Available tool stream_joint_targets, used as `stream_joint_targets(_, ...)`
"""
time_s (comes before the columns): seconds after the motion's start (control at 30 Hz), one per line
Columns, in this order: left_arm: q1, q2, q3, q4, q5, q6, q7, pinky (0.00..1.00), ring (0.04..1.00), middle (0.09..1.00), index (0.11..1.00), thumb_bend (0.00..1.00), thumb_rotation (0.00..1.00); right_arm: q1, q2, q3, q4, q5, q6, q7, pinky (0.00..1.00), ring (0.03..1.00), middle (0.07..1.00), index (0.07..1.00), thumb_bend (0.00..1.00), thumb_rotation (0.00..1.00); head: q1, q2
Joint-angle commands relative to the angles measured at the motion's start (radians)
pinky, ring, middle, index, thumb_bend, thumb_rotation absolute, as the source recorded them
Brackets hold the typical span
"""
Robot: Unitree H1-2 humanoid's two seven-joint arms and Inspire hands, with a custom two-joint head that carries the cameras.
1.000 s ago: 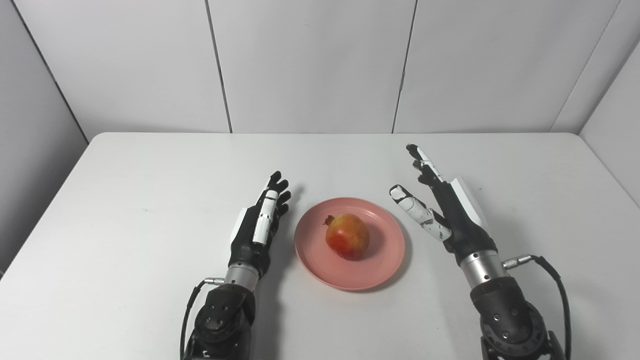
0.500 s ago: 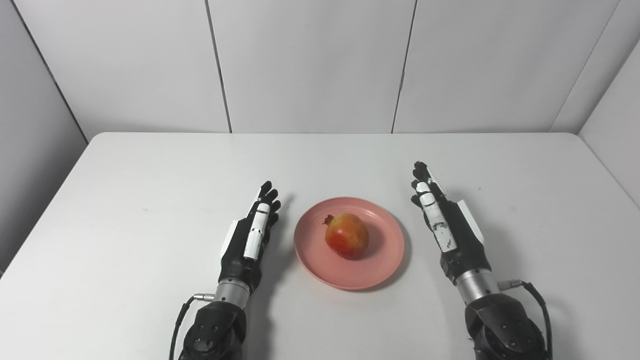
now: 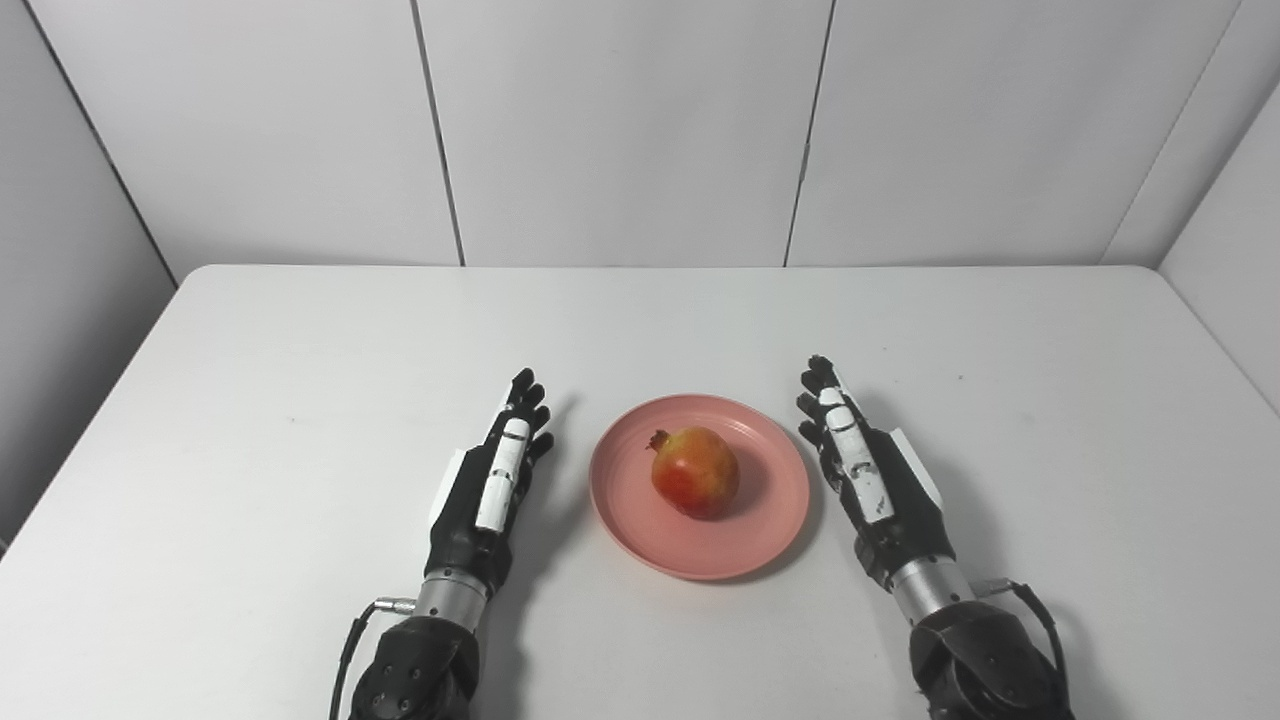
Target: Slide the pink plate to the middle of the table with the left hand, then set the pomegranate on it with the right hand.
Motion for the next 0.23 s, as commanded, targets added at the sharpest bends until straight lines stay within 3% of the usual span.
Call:
stream_joint_targets(0.0, -0.009, 0.006, 0.005, -0.001, -0.013, -0.020, -0.014, 1.00, 0.996, 1.000, 0.996, 0.37, 1.00, -0.023, 0.005, -0.001, -0.022, 0.013, -0.054, -0.010, 1.00, 1.000, 1.000, 1.000, 0.22, 1.00, -0.001, 0.002)
stream_joint_targets(0.2, -0.005, 0.006, 0.004, -0.012, -0.021, -0.012, -0.022, 1.00, 0.994, 1.000, 1.000, 0.38, 1.00, -0.020, 0.008, 0.004, -0.029, 0.007, -0.046, -0.030, 1.00, 0.990, 0.998, 0.995, 0.19, 1.00, 0.000, 0.001)
